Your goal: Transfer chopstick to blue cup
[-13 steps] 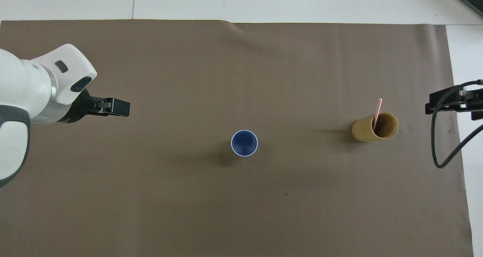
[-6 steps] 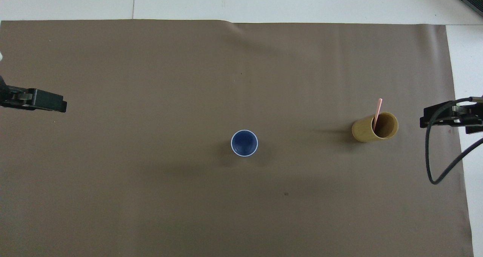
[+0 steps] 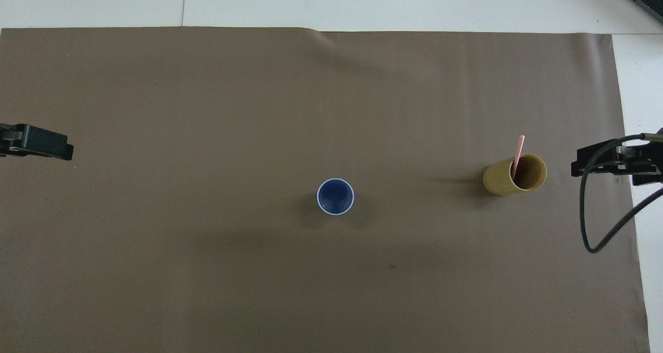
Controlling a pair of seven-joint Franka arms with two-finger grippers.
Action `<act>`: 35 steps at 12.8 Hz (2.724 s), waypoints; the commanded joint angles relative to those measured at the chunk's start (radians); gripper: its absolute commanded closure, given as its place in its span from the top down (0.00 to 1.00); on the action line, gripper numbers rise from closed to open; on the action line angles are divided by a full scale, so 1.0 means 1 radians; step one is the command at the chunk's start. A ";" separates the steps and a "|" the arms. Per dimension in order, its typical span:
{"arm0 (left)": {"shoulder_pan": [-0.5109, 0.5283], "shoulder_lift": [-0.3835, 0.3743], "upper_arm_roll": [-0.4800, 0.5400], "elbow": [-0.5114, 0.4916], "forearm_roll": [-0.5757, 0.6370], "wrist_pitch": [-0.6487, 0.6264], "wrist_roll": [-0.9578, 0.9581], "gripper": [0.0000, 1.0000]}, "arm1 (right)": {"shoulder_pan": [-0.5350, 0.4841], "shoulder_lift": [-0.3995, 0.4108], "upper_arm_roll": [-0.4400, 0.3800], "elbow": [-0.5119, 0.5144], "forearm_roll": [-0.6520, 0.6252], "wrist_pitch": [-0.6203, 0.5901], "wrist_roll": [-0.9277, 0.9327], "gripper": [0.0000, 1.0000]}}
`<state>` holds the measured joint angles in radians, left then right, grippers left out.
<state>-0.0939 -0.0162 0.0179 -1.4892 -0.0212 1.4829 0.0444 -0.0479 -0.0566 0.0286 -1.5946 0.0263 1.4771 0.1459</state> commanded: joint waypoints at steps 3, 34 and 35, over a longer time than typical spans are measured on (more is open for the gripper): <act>0.014 -0.007 -0.013 0.015 0.007 -0.039 0.009 1.00 | -0.004 -0.025 0.001 -0.031 0.020 0.025 0.017 1.00; 0.017 -0.005 -0.012 0.014 0.007 -0.032 0.003 1.00 | -0.046 0.038 -0.001 -0.542 0.425 0.884 -1.246 1.00; 0.017 -0.005 -0.012 0.014 0.007 -0.032 0.003 1.00 | -0.046 0.038 -0.001 -0.542 0.438 0.884 -1.246 0.83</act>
<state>-0.0927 -0.0186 0.0163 -1.4861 -0.0212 1.4716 0.0441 -0.0809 -0.0121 0.0171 -2.1251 0.4180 2.3409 -1.0641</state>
